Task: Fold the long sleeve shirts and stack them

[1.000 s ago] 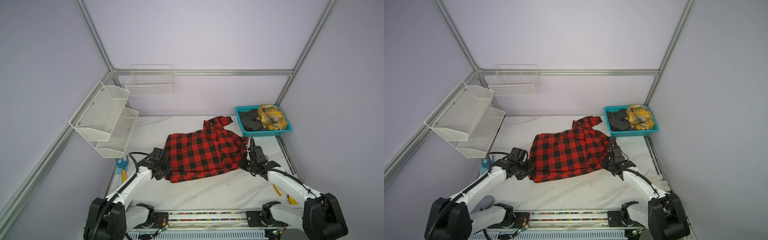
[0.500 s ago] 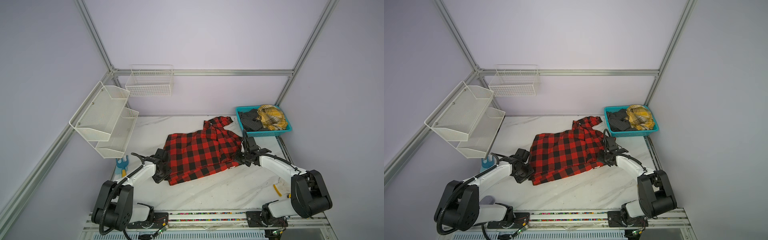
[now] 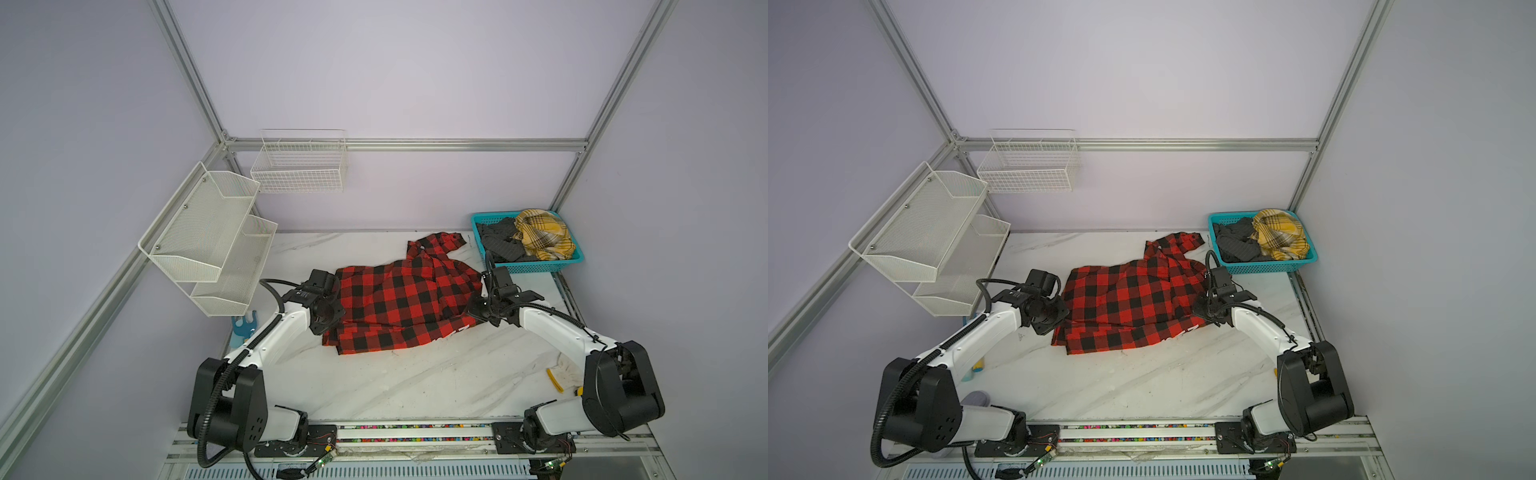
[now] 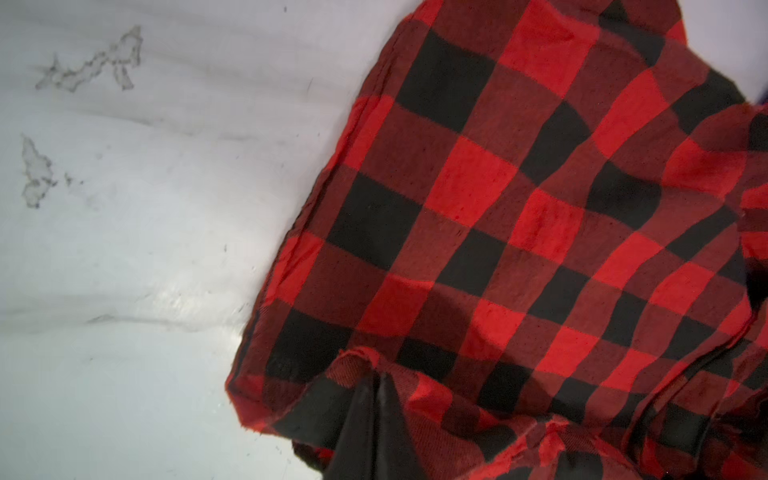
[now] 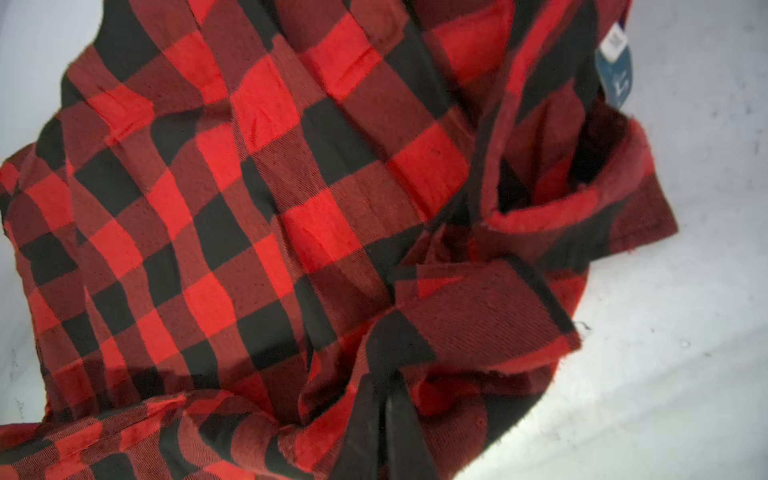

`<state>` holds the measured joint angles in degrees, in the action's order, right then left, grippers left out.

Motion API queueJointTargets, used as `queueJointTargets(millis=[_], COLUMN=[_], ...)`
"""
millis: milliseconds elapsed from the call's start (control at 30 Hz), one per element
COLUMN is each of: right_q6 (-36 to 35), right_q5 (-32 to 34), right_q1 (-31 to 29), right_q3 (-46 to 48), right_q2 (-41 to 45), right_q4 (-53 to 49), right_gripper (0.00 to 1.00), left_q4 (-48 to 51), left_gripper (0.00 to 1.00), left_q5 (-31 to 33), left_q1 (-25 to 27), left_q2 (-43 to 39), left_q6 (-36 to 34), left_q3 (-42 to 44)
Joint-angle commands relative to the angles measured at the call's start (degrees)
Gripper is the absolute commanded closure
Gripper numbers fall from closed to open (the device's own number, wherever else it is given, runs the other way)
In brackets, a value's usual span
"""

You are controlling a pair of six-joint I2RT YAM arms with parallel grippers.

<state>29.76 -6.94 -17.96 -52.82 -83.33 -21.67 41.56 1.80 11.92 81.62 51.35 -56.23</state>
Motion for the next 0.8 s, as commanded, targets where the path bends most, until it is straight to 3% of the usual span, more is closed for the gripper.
queueJointTargets(millis=[0,233,400,433,467,500,533,600,767], right_q6=[0.43,0.30,0.74,0.74,0.70,0.72,-0.19,-1.81,-4.01], right_q5=[0.71,3.21,4.60,4.25,4.07,4.13,4.98,7.03,11.24], right_q1=[-0.15,-0.06,0.12,0.08,0.18,0.18,0.07,0.09,0.10], right_q3=[-2.52,-7.68,-8.90,-9.05,-9.06,-9.14,-9.76,-10.85,-14.27], right_q2=[-3.66,-12.09,-13.97,-14.37,-14.55,-14.54,-14.13,-12.28,-6.53], right_q4=[1.16,1.54,1.42,1.22,1.07,0.49,-0.80,-3.73,-9.92], right_gripper=[1.00,1.00,1.00,0.98,0.86,0.69,0.58,0.50,0.39], left_q4=[-2.40,-4.12,-4.63,-4.56,-4.58,-3.99,-3.01,-1.52,2.80], left_gripper=[1.00,1.00,1.00,1.00,1.00,0.90,0.74,0.53,0.43], left_q5=[0.57,1.35,1.98,1.68,1.18,0.36,-0.33,-0.37,2.33], left_q1=[-1.78,-2.78,-3.39,-3.42,-3.55,-3.62,-3.61,-3.57,-1.68], left_q2=[5.64,16.11,18.10,18.38,18.86,19.27,19.36,17.43,7.70], left_q6=[-2.48,-3.85,-3.83,-4.10,-4.42,-4.80,-4.94,-5.30,-5.80], left_q3=[-5.38,-9.57,-10.58,-10.84,-11.07,-11.56,-12.15,-12.46,-11.35])
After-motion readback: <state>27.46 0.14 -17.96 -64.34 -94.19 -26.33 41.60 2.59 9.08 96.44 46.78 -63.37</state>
